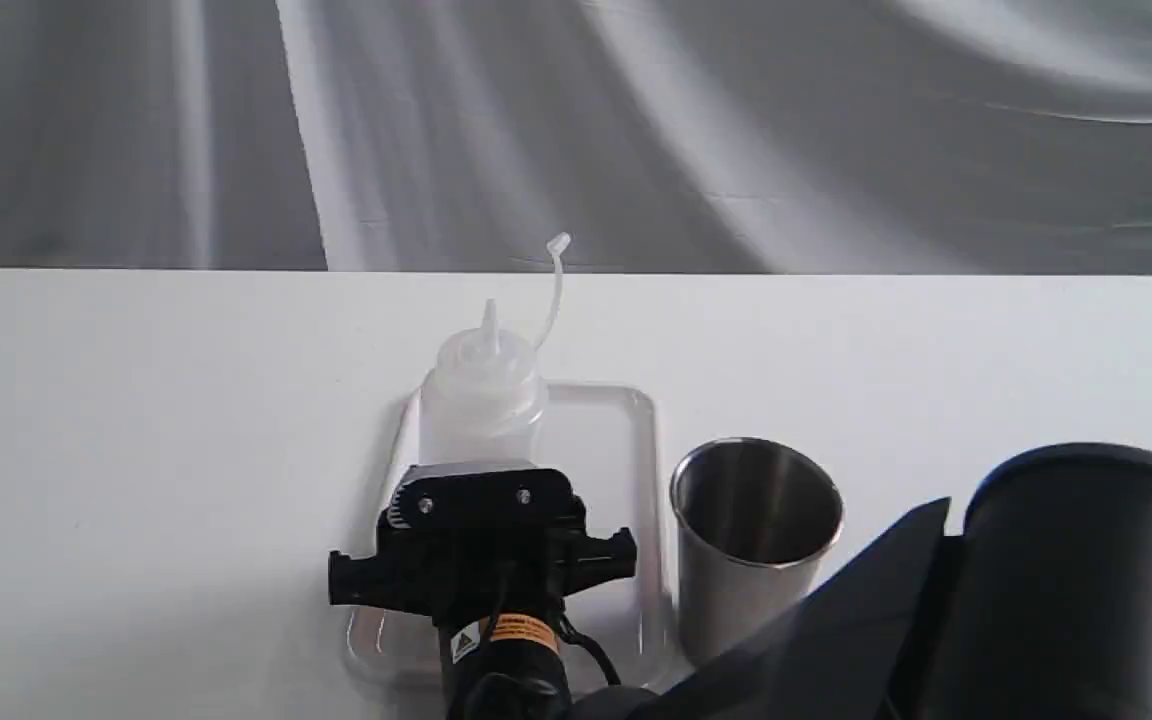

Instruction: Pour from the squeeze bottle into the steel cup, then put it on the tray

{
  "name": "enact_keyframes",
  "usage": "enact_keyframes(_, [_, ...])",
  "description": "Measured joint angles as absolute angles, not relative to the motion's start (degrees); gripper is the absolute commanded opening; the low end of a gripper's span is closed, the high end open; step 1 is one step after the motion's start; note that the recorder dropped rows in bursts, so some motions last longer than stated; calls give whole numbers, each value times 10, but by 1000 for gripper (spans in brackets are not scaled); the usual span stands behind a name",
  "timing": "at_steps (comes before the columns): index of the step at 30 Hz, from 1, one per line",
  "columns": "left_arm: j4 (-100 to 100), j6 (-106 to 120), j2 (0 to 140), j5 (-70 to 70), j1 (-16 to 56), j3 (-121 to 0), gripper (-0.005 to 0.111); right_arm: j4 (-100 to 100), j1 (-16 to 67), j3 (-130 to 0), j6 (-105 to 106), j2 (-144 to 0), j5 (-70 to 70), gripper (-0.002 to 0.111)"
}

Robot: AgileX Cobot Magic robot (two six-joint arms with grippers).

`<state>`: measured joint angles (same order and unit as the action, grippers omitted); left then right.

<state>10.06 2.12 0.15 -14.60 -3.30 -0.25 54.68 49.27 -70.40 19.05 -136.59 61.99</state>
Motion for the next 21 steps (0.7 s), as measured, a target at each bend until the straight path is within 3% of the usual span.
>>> enact_keyframes(21, [101, 21, 1, -146, -33, -3, 8, 547, 493, -704, 210, -1366, 620, 0])
